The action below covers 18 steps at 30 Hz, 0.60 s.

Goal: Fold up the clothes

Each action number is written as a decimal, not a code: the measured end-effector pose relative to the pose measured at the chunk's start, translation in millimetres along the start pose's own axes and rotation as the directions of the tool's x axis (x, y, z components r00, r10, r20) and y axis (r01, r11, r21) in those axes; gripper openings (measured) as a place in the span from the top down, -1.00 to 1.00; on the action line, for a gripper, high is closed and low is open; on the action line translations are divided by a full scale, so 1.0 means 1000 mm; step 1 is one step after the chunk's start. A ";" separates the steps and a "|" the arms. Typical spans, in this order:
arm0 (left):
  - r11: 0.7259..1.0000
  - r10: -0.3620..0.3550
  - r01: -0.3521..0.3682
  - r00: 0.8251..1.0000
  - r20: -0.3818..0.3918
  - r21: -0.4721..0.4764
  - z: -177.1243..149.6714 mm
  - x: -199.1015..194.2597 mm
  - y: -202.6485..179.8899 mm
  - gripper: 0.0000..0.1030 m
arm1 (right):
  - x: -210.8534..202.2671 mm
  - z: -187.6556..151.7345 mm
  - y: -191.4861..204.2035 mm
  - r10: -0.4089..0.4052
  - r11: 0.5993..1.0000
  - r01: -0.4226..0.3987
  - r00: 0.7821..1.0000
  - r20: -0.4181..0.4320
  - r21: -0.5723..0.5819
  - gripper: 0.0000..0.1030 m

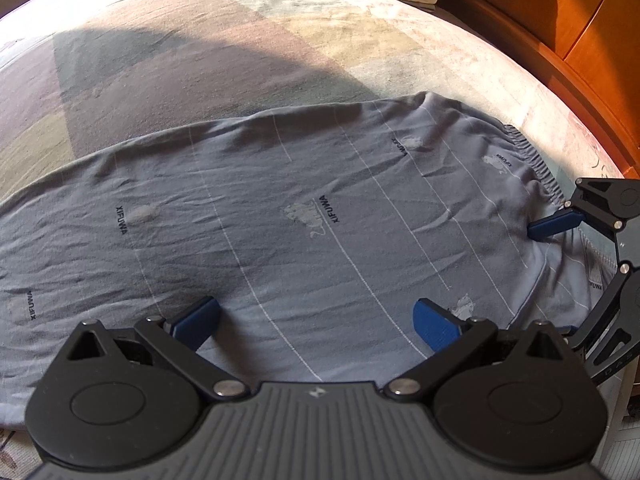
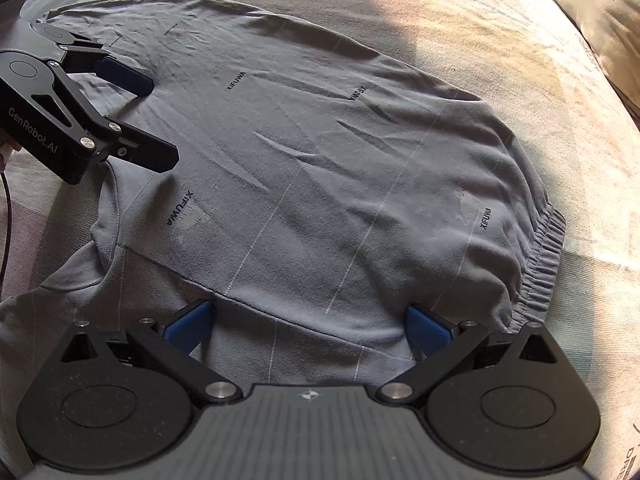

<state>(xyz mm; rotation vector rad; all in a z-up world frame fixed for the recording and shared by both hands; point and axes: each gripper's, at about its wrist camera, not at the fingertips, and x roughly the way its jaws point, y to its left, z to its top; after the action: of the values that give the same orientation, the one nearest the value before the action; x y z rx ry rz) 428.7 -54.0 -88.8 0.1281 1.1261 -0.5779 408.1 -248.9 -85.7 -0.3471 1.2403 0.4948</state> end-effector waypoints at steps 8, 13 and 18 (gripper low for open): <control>0.999 0.045 -0.044 0.999 -0.022 0.027 0.003 0.005 -0.007 -0.99 | 0.000 0.000 0.000 -0.003 1.000 0.003 1.000 0.011 0.000 -1.00; 0.998 0.052 -0.052 0.999 -0.006 0.036 -0.001 0.004 -0.007 -0.99 | -0.001 -0.002 0.001 -0.007 1.000 0.007 1.000 0.026 -0.001 -1.00; 0.995 0.079 -0.079 0.997 -0.003 0.062 -0.003 0.006 -0.012 -0.99 | -0.003 -0.007 0.000 -0.009 1.000 0.009 0.999 0.051 -0.005 -1.00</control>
<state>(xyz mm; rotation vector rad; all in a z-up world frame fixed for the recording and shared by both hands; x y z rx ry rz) 422.5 -65.2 -92.7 0.2271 1.1042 -0.5423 401.6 -252.4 -84.8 -0.3421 1.1878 0.4963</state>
